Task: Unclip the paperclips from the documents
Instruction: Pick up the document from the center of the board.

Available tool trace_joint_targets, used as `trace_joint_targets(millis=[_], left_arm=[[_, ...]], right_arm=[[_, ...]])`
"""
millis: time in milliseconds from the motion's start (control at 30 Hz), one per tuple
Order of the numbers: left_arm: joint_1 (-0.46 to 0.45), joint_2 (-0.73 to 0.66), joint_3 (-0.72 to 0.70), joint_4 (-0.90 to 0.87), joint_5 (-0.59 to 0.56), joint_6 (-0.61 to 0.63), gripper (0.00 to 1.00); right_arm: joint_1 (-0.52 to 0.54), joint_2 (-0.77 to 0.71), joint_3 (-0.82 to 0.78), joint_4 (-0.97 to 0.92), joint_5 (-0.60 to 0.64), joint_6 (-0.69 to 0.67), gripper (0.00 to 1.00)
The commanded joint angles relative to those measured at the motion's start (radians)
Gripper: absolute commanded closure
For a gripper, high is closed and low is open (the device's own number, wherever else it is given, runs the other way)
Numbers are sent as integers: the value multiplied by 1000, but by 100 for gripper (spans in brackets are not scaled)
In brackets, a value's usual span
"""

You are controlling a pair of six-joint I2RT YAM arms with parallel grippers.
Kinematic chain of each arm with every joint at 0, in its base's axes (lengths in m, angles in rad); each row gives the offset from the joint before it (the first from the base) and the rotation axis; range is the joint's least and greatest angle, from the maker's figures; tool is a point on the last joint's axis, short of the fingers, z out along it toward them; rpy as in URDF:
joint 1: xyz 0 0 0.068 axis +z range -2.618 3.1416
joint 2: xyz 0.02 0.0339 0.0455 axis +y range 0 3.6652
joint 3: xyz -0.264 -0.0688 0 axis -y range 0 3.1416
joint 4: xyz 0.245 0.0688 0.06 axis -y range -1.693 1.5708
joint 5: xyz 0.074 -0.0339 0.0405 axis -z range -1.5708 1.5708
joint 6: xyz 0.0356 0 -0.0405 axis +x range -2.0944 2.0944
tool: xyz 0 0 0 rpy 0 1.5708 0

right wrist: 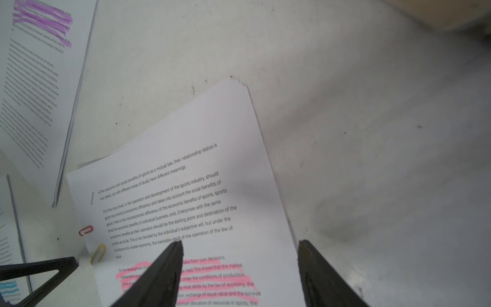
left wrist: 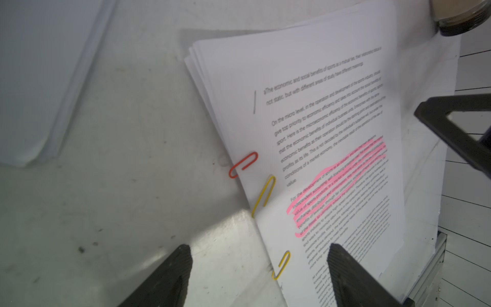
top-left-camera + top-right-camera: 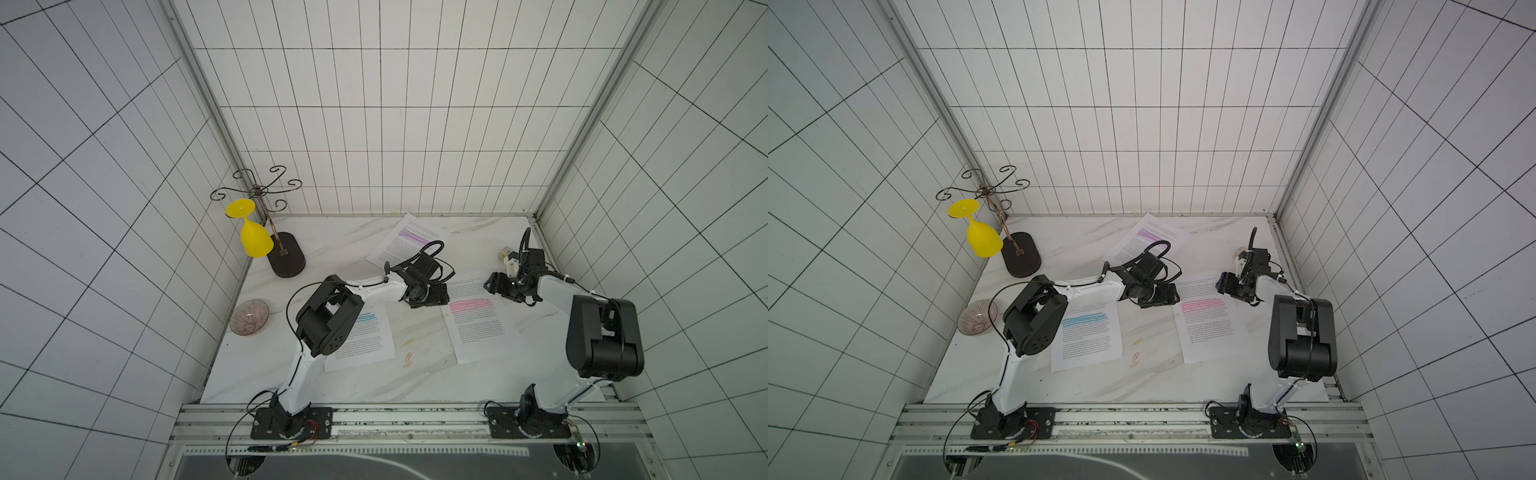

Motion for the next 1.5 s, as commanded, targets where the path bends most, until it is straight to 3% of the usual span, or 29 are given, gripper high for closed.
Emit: trace_joint_targets(millis=[0,67,133,500,600,667,800,900,1033,1133,1467], left_arm=[[-5,46,10,82,22,-80,17],[-7,55,8,112,40,-97,17],[-10,58,3,133,58,-109,17],[-9,0,-124,491,182,-256,19],[-9,-13,-122,507,185,-260,28],[-9,-14,-113,470,175,-237,45],[-8,-18,-99,377,151,-166,84],[-10,-25,-95,323,142,-120,100],[-6,-64,-52,203,102,11,100],[-1,-112,-10,109,81,141,100],[40,-384,-49,-8,176,555,100]], right_arm=[[-9,37,-47,3,-36,-3,42],[-9,50,-38,-6,-27,13,61],[-9,68,-35,-11,-26,20,65],[-7,130,-44,-25,-63,53,69],[-7,127,-44,-26,-62,55,70],[-8,126,-43,-28,-63,56,70],[-8,118,-40,-29,-71,58,70],[-7,107,-35,-31,-79,61,65],[-9,45,-28,-2,-138,47,57],[-7,-37,-40,75,-259,20,51],[-4,-293,-140,374,-519,49,36]])
